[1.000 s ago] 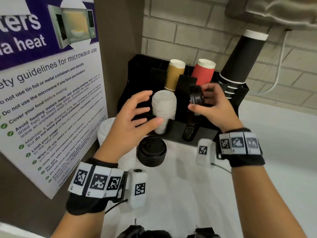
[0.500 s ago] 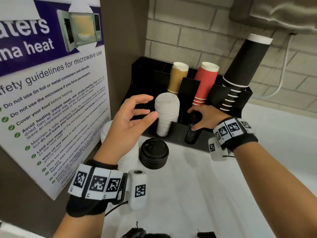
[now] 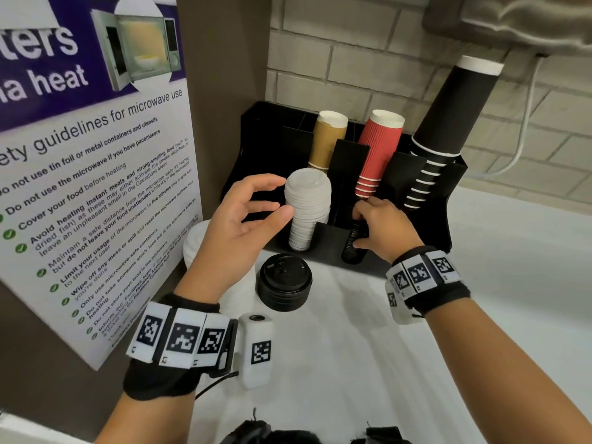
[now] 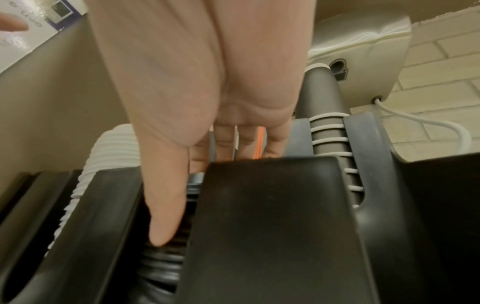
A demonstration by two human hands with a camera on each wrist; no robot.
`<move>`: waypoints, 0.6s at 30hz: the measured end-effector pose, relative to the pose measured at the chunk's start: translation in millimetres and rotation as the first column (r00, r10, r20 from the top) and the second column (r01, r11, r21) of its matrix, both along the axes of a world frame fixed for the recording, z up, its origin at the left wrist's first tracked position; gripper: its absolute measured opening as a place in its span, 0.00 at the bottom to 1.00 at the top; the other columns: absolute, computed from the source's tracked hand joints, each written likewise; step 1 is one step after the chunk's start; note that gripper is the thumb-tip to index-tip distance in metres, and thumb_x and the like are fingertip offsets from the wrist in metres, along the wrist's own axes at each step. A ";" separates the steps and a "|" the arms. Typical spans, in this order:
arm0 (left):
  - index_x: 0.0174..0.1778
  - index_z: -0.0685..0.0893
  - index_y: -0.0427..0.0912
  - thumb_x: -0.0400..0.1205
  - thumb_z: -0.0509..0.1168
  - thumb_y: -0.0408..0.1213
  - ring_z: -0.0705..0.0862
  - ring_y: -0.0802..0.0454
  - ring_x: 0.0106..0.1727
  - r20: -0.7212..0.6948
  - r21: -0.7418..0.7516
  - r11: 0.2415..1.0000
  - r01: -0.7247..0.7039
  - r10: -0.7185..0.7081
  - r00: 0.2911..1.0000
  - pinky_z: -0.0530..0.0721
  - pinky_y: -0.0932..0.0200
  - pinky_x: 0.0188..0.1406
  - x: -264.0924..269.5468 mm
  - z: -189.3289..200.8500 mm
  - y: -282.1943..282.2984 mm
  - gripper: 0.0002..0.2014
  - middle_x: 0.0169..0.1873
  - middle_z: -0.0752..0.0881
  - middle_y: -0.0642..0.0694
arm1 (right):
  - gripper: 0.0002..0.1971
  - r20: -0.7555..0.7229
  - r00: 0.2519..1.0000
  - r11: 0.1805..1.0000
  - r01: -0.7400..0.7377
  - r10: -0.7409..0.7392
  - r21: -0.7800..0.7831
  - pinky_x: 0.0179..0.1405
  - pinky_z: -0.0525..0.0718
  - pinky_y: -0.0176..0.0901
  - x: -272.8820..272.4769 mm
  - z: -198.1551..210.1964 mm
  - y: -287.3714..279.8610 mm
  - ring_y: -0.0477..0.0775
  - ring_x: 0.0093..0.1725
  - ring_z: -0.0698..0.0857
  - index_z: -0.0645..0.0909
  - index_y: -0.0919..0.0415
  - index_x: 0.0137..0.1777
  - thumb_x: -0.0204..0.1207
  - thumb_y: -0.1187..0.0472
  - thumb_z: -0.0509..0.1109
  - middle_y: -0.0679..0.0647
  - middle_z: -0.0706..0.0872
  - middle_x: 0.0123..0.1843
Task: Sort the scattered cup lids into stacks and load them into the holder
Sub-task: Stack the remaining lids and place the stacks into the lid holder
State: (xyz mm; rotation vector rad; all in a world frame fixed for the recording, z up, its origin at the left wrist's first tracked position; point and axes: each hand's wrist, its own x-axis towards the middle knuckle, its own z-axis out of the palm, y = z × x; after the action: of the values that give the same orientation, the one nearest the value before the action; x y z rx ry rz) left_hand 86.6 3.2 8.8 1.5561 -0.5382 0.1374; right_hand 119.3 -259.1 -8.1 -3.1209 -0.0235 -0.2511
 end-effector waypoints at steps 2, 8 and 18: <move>0.62 0.79 0.59 0.78 0.69 0.47 0.84 0.62 0.58 0.003 0.004 1.000 0.007 -0.007 1.000 0.80 0.71 0.53 0.0 -0.7 0.0 0.16 0.67 0.79 0.53 | 0.25 -0.001 1.000 1.000 -0.002 0.002 0.020 0.55 0.80 0.53 -1.6 0.3 0.7 0.58 0.57 0.78 0.78 0.61 0.60 0.64 0.60 0.82 0.56 0.80 0.58; 0.61 0.79 0.61 0.77 0.68 0.46 0.84 0.63 0.57 0.004 0.005 1.000 0.005 -0.005 1.000 0.79 0.72 0.53 0.3 0.1 0.1 0.16 0.66 0.80 0.56 | 0.26 0.019 1.000 0.998 0.011 -0.010 -0.063 0.56 0.76 0.52 -8.1 1.1 5.6 0.58 0.61 0.77 0.76 0.58 0.63 0.67 0.58 0.80 0.55 0.79 0.61; 0.62 0.79 0.59 0.79 0.69 0.46 0.83 0.65 0.56 0.008 0.012 1.000 0.011 -0.011 1.000 0.79 0.72 0.51 0.9 -0.3 0.3 0.15 0.65 0.80 0.54 | 0.34 -0.285 0.863 0.874 -0.295 0.417 0.385 0.62 0.79 0.46 -17.8 -10.7 85.9 0.51 0.61 0.76 0.74 0.52 0.70 0.65 0.44 0.80 0.51 0.76 0.61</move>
State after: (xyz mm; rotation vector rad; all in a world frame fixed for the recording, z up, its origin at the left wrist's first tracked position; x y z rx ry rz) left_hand 87.5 3.6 8.5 1.5646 -0.5545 0.1323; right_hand 101.5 -173.2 -18.8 -2.7018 -0.5053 0.2967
